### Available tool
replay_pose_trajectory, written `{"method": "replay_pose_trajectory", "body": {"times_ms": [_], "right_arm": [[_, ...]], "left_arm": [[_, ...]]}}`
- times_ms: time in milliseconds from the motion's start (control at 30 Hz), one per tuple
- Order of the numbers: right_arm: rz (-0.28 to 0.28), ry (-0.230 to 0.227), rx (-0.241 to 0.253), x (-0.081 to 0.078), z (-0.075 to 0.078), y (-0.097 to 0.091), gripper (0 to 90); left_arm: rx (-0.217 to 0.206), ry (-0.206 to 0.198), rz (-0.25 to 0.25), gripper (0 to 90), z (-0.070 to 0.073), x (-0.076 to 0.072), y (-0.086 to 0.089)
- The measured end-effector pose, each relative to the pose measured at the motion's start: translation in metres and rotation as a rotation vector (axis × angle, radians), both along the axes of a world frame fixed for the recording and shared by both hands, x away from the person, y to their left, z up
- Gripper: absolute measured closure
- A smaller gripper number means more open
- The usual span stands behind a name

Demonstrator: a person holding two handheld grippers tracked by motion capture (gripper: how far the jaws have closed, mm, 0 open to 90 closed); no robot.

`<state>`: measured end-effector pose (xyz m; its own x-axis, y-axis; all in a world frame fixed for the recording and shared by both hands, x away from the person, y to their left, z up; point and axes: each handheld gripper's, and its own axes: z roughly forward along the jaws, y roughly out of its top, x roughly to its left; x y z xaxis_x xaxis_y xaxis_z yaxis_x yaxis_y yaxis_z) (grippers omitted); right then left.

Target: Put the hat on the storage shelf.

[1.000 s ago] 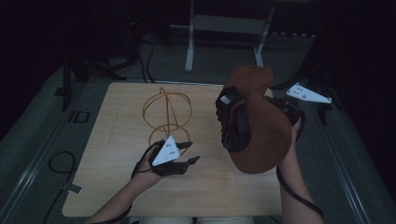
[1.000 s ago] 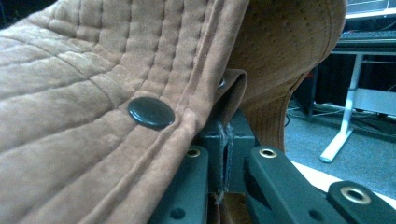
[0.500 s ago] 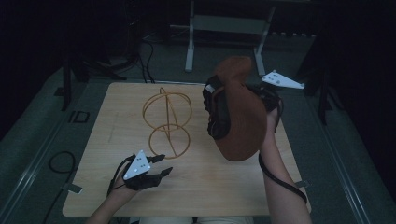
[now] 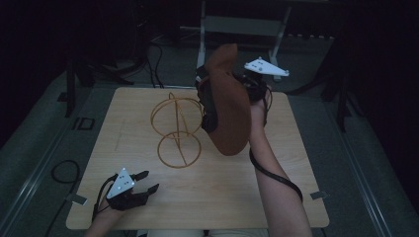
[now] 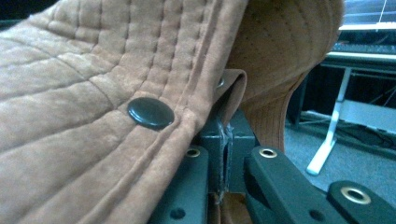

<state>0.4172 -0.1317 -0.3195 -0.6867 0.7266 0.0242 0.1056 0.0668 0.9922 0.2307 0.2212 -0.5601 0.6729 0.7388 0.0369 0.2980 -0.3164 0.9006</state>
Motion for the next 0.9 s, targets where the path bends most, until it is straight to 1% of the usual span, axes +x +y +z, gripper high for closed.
{"method": "replay_pose_trajectory", "body": {"times_ms": [33,67,100,133,167,200,233,267,300,333,367,400,433,467,500,533,567,600,633,667,700,733,767,800,867,900], "right_arm": [[-0.002,-0.01,-0.018,0.001,0.006,0.012,88.1],[-0.002,-0.01,-0.018,0.001,0.006,0.012,88.1],[0.004,-0.015,-0.021,0.0,0.008,0.019,88.1],[0.013,-0.016,-0.03,0.0,0.01,0.025,88.1],[0.023,-0.017,-0.04,0.0,0.012,0.032,88.0],[0.061,-0.008,-0.042,-0.002,0.014,0.044,87.9],[0.077,-0.006,-0.051,-0.003,0.014,0.051,87.9],[0.096,-0.001,-0.06,-0.004,0.013,0.058,87.8],[0.096,-0.001,-0.06,-0.004,0.013,0.058,87.8],[0.142,0.022,-0.084,-0.004,0.01,0.074,87.8],[0.156,0.032,-0.096,-0.004,0.008,0.079,87.8],[0.176,0.045,-0.118,-0.004,0.005,0.087,87.7],[0.176,0.045,-0.118,-0.004,0.005,0.087,87.7],[0.184,0.048,-0.131,-0.005,0.003,0.092,87.7],[0.212,0.063,-0.17,-0.006,-0.002,0.105,87.4],[0.212,0.063,-0.17,-0.006,-0.002,0.105,87.4],[0.235,0.079,-0.191,-0.006,-0.007,0.113,87.0],[0.235,0.079,-0.191,-0.006,-0.007,0.113,87.0],[0.241,0.087,-0.2,-0.006,-0.009,0.117,86.9],[0.255,0.094,-0.21,-0.007,-0.014,0.123,85.6],[0.255,0.094,-0.21,-0.007,-0.014,0.123,85.6],[0.268,0.103,-0.209,-0.006,-0.016,0.125,84.9],[0.286,0.119,-0.219,-0.006,-0.02,0.129,80.4],[0.286,0.119,-0.219,-0.006,-0.02,0.129,80.4],[0.307,0.134,-0.233,-0.005,-0.024,0.132,74.9],[0.341,0.149,-0.237,-0.005,-0.028,0.136,58.2]], "left_arm": [[0.004,0.01,0.009,31.0,-0.001,0.0,0.002],[-0.003,0.025,0.016,25.4,-0.003,0.001,0.004],[0.005,0.042,0.028,25.4,-0.005,0.002,0.006],[0.012,0.048,0.036,22.5,-0.006,0.002,0.008],[0.011,0.051,0.046,16.6,-0.007,0.002,0.01],[0.007,0.055,0.063,13.5,-0.008,0.002,0.013],[0.001,0.058,0.076,10.2,-0.009,0.002,0.016],[-0.011,0.059,0.091,9.2,-0.01,0.003,0.019],[-0.02,0.061,0.111,9.2,-0.01,0.003,0.022],[-0.027,0.061,0.126,9.2,-0.011,0.004,0.025],[-0.034,0.061,0.133,9.2,-0.011,0.004,0.026],[-0.047,0.065,0.155,9.3,-0.012,0.004,0.029],[-0.047,0.065,0.155,9.2,-0.012,0.004,0.029],[-0.049,0.061,0.164,9.2,-0.012,0.004,0.031],[-0.053,0.063,0.173,9.3,-0.012,0.004,0.032],[-0.054,0.063,0.18,9.3,-0.012,0.004,0.033],[-0.059,0.063,0.183,9.4,-0.013,0.004,0.034],[-0.06,0.064,0.188,9.4,-0.013,0.004,0.034],[-0.057,0.064,0.191,9.4,-0.013,0.005,0.035],[-0.066,0.063,0.194,9.4,-0.013,0.004,0.036],[-0.066,0.063,0.194,9.4,-0.013,0.004,0.036],[-0.065,0.059,0.2,9.4,-0.013,0.004,0.037],[-0.071,0.057,0.201,9.5,-0.013,0.004,0.037],[-0.077,0.058,0.201,9.5,-0.012,0.004,0.038],[-0.078,0.055,0.207,9.6,-0.012,0.004,0.039],[-0.081,0.055,0.208,9.6,-0.012,0.004,0.04]]}}
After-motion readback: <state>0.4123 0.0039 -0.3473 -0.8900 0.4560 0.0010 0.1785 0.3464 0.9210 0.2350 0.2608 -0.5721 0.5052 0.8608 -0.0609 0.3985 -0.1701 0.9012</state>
